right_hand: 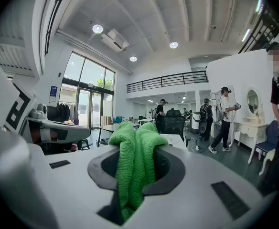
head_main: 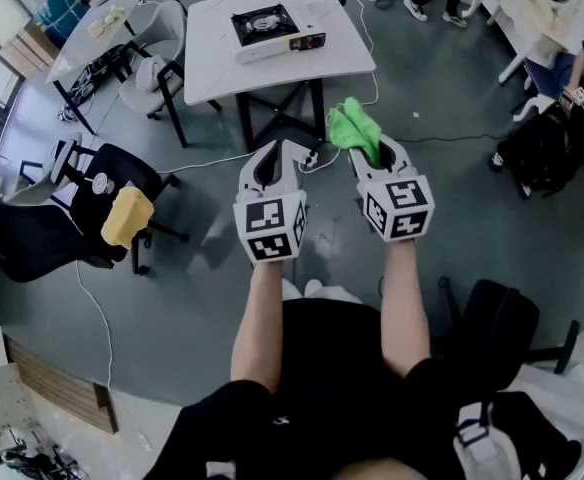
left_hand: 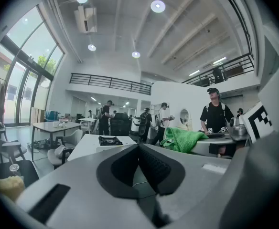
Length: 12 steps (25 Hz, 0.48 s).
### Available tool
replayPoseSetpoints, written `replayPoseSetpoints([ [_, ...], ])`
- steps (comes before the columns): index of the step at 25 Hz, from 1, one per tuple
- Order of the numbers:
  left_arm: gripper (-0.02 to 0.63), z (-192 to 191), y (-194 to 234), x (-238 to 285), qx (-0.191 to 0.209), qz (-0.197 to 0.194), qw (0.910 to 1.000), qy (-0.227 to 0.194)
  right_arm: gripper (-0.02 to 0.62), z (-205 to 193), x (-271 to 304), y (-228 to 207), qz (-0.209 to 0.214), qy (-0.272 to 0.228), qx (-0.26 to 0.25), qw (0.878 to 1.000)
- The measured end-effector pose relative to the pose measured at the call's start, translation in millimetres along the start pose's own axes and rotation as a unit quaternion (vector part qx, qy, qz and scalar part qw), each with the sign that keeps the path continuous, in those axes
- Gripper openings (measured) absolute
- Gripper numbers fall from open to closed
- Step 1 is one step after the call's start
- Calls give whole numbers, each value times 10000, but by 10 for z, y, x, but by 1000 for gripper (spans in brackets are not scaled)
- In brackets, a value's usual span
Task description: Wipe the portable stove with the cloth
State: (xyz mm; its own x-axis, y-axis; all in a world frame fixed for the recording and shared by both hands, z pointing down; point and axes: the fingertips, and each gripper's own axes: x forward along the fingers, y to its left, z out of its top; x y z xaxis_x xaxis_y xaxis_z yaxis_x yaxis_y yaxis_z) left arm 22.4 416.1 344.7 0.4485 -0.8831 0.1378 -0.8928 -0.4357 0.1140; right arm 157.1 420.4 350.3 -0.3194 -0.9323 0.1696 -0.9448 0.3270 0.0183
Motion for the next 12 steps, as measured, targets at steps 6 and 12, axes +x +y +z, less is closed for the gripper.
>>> replayPoseSetpoints([
  [6, -5, 0, 30, 10, -17, 43, 10000, 4, 63, 11, 29, 75, 213, -36, -126, 9997],
  [12, -6, 36, 49, 55, -16, 43, 10000, -23, 63, 59, 101, 52, 215, -135, -31, 9997],
])
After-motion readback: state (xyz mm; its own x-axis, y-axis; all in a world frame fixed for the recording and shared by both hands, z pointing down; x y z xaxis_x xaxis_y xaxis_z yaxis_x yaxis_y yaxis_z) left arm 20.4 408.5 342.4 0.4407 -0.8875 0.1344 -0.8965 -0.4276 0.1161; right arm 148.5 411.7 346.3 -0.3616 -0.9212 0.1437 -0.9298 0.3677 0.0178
